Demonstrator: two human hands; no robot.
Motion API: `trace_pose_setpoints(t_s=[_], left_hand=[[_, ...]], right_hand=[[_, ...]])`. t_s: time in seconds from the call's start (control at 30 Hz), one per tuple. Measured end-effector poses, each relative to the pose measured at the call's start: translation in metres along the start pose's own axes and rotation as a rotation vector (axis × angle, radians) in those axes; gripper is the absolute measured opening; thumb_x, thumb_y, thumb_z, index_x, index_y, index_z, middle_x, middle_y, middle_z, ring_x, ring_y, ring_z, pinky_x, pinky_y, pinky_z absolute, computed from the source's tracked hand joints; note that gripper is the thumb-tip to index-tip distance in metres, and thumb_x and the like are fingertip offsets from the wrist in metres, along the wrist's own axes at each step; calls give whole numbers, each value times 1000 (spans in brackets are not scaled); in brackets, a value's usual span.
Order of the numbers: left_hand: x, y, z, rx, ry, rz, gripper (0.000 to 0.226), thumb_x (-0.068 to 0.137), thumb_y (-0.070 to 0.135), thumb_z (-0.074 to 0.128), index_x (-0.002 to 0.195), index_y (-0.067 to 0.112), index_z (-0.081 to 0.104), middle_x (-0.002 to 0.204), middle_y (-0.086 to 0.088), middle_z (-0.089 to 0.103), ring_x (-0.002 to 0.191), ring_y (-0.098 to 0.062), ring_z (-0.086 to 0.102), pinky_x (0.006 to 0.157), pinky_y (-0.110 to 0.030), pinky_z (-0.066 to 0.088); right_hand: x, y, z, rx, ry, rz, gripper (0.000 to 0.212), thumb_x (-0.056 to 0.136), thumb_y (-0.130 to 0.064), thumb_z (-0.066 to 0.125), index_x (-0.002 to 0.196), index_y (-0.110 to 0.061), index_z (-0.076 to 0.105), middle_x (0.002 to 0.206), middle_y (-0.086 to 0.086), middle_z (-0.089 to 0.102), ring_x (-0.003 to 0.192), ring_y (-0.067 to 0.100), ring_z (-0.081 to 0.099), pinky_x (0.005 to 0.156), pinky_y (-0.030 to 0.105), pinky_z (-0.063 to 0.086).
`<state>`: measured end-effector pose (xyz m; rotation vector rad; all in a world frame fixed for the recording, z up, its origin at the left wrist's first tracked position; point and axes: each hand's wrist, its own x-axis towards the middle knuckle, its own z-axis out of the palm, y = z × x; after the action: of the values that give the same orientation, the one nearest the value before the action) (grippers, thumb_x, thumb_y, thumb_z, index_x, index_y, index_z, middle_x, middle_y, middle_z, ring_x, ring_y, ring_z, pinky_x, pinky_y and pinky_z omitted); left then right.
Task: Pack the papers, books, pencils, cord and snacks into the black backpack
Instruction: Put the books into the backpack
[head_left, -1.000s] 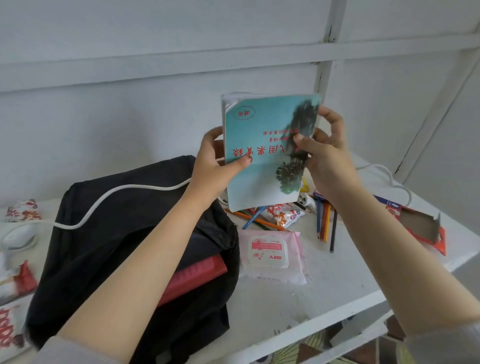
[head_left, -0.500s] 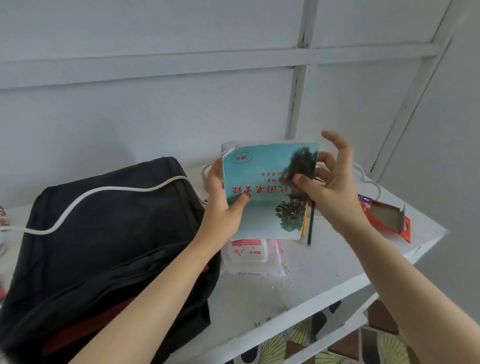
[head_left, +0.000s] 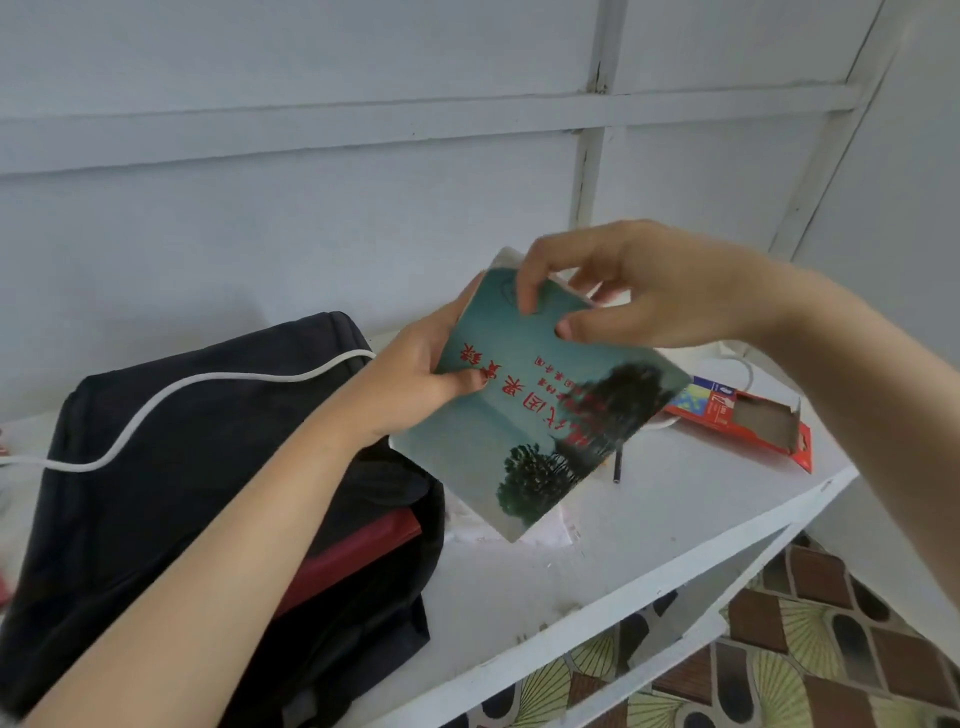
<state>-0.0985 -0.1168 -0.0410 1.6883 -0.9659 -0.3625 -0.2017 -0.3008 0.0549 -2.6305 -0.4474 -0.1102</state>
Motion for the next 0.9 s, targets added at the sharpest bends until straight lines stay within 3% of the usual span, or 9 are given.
trace_pose_setpoints(t_s=[0.1, 0.17, 0.3, 0.37, 0.47, 0.53, 0.7, 0.83, 0.9], left_hand=[[-4, 6, -13, 2, -125, -32, 68, 84, -9, 59, 143, 15, 34, 125, 9, 59, 115, -8, 56, 97, -29, 47], [-5, 6, -17, 164, -151, -20, 71, 86, -3, 60, 146, 19, 30, 130, 9, 55, 118, -5, 53, 102, -32, 43], [-36, -5, 2, 730, 308, 99, 74, 89, 33, 57, 148, 15, 16, 136, -5, 40, 126, -15, 33, 106, -22, 20], [-68, -17, 14, 875, 390, 319, 63, 90, 33, 51, 143, 9, 25, 138, -12, 37, 127, -23, 33, 108, -29, 23], [-111, -48, 7, 1193, 162, 795, 37, 93, 17, 47, 130, 18, 43, 131, -9, 40, 119, -24, 44, 107, -38, 31], [-130, -56, -11, 1338, -25, 912, 27, 94, 10, 46, 117, 23, 54, 123, -6, 45, 110, -21, 49, 98, -36, 39], [-148, -54, -60, 1584, -157, 752, 31, 81, -4, 38, 75, 18, 58, 75, 0, 51, 63, -19, 46, 61, -31, 32], [-146, -53, -93, 1645, -89, 405, 31, 65, -2, 36, 75, 11, 63, 60, -1, 46, 54, -23, 42, 55, -33, 25], [-153, -53, -94, 1647, -76, 284, 25, 71, 10, 37, 71, 7, 63, 54, -4, 46, 52, -24, 41, 57, -34, 23]], right_hand=[[0, -7, 8, 40, -160, 81, 34, 87, -6, 52, 95, -35, 68, 100, -11, 67, 81, 7, 65, 66, 17, 52], [-1, -11, 17, 66, -163, 114, 39, 89, -3, 50, 95, -35, 71, 98, -6, 69, 81, 6, 64, 64, 16, 52], [-11, -8, 33, 97, 42, 212, 42, 89, -1, 50, 96, -36, 72, 98, -9, 69, 83, 5, 64, 63, 17, 52], [-20, -2, 43, 302, 164, 315, 39, 92, -3, 49, 98, -32, 73, 100, -10, 68, 84, 4, 67, 59, 16, 54], [-31, 2, 69, 647, 396, 464, 36, 94, -1, 48, 97, -27, 72, 103, -7, 66, 87, 14, 69, 61, 30, 59], [-37, 1, 93, 846, 560, 539, 37, 94, 4, 46, 102, -23, 69, 100, -6, 66, 84, 14, 70, 59, 33, 60], [-48, -9, 147, 1261, 813, 583, 43, 91, 9, 44, 108, -23, 66, 103, -1, 68, 77, 14, 71, 54, 29, 57], [-54, -30, 177, 1349, 903, 614, 42, 92, 7, 44, 112, -25, 65, 103, -2, 68, 75, 15, 70, 54, 28, 57], [-56, -43, 191, 1389, 941, 626, 43, 92, 6, 43, 115, -25, 63, 101, -3, 68, 74, 14, 70, 55, 28, 57]])
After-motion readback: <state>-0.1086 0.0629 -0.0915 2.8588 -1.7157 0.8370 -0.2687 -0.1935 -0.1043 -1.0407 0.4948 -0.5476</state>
